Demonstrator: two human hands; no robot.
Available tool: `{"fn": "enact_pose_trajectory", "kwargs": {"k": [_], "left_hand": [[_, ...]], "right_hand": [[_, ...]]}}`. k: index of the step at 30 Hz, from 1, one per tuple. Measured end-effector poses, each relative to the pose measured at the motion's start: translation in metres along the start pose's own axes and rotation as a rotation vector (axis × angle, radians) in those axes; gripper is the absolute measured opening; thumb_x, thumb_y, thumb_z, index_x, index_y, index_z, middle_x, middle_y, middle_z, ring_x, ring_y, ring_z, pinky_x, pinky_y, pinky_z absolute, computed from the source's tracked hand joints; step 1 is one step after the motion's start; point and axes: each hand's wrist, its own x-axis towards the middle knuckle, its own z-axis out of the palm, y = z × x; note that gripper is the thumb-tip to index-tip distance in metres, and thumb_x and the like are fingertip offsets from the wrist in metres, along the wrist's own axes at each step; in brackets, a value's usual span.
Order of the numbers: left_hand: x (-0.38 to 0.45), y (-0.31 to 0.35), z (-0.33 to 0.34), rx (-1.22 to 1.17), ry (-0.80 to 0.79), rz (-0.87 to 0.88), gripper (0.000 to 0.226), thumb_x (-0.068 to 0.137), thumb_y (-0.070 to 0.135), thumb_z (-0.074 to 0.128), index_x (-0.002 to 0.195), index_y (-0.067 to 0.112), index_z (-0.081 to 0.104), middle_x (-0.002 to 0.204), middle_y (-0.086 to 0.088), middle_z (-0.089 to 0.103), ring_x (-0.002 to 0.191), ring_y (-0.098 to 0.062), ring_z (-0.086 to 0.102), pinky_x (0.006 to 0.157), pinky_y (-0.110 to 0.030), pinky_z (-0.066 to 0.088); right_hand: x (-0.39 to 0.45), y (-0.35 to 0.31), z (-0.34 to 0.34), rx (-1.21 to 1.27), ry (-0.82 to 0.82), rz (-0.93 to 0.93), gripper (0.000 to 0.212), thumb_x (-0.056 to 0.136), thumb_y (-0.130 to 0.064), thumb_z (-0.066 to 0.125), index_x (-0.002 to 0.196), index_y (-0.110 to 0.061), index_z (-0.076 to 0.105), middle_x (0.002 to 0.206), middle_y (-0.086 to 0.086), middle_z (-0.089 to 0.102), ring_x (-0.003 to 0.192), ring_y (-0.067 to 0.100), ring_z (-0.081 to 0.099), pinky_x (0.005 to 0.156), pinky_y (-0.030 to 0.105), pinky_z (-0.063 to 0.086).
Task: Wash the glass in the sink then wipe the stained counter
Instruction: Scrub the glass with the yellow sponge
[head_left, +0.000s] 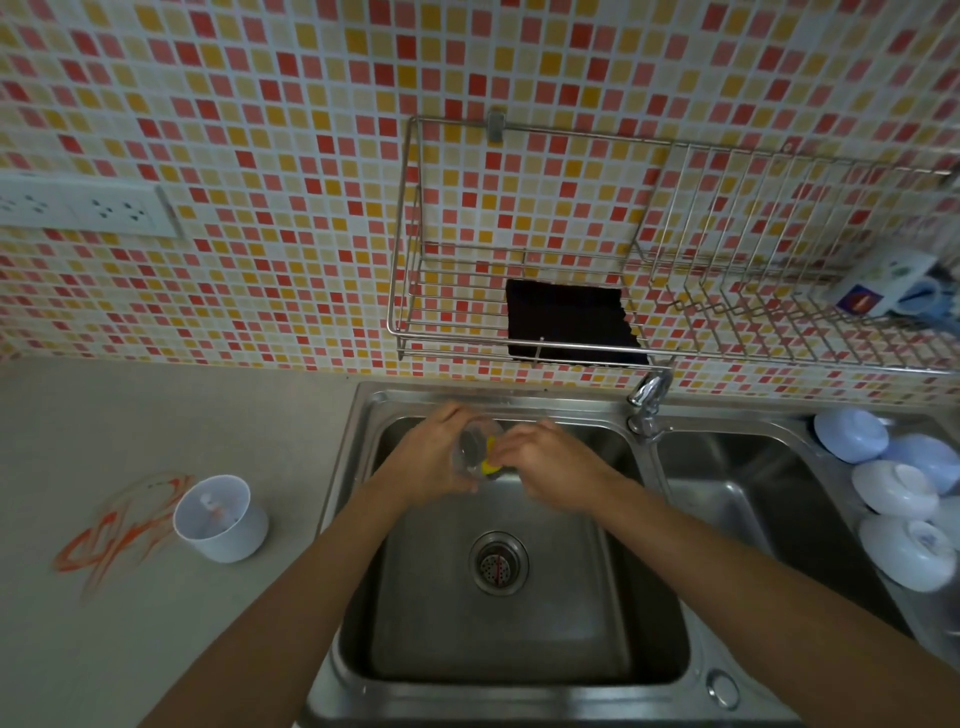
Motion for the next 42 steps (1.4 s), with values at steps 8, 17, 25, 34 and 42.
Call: {"fn": "enact_pose_trajectory", "kwargs": {"k": [8, 17, 25, 34, 42], "left_hand": [[0.008, 0.005, -0.016, 0.004, 0.018, 0.023, 0.085, 0.060, 0.025, 0.086, 0.135, 0.018, 0.046, 0.129, 0.002, 0.044, 0.113, -0.013, 0.050, 0.090, -0.028, 0.050], [0.010, 0.011, -0.012, 0.123, -0.022, 0.044, 0.077, 0.070, 0.028, 0.081, 0.137, 0.023, 0.044, 0.136, 0.006, 0.043, 0.117, -0.009, 0.049, 0.065, 0.002, 0.029], [0.016, 0.006, -0.018, 0.009, -0.035, 0.065, 0.081, 0.064, 0.022, 0.083, 0.136, 0.022, 0.045, 0.132, 0.004, 0.043, 0.113, -0.004, 0.043, 0.090, -0.020, 0.046], [0.017, 0.002, -0.015, 0.011, -0.048, 0.066, 0.084, 0.063, 0.019, 0.084, 0.136, 0.022, 0.045, 0.133, 0.003, 0.042, 0.116, -0.010, 0.045, 0.092, -0.020, 0.044], [0.012, 0.006, -0.010, -0.172, -0.002, -0.004, 0.084, 0.066, 0.019, 0.083, 0.139, 0.023, 0.041, 0.138, 0.005, 0.046, 0.125, -0.007, 0.041, 0.108, -0.036, 0.039]], "right_hand": [[-0.004, -0.016, 0.024, 0.127, 0.339, 0.143, 0.043, 0.068, 0.007, 0.071, 0.105, -0.015, 0.073, 0.106, -0.001, 0.072, 0.101, 0.018, 0.062, 0.090, 0.027, 0.048], [-0.010, -0.003, 0.008, 0.074, 0.094, 0.119, 0.041, 0.076, 0.002, 0.068, 0.110, -0.021, 0.071, 0.111, 0.000, 0.070, 0.107, 0.017, 0.060, 0.090, 0.033, 0.047], [-0.010, -0.008, 0.010, 0.365, 0.257, 0.212, 0.031, 0.082, 0.002, 0.065, 0.105, -0.018, 0.074, 0.104, 0.003, 0.071, 0.100, 0.016, 0.063, 0.090, 0.030, 0.050], [-0.010, -0.001, 0.008, -0.166, 0.206, 0.034, 0.043, 0.058, -0.003, 0.079, 0.097, -0.019, 0.072, 0.105, -0.003, 0.071, 0.105, 0.019, 0.062, 0.081, 0.033, 0.047], [-0.012, -0.006, 0.025, -0.293, 0.413, -0.010, 0.020, 0.082, -0.011, 0.056, 0.097, -0.016, 0.069, 0.101, -0.001, 0.069, 0.098, 0.021, 0.062, 0.080, 0.031, 0.038]]}}
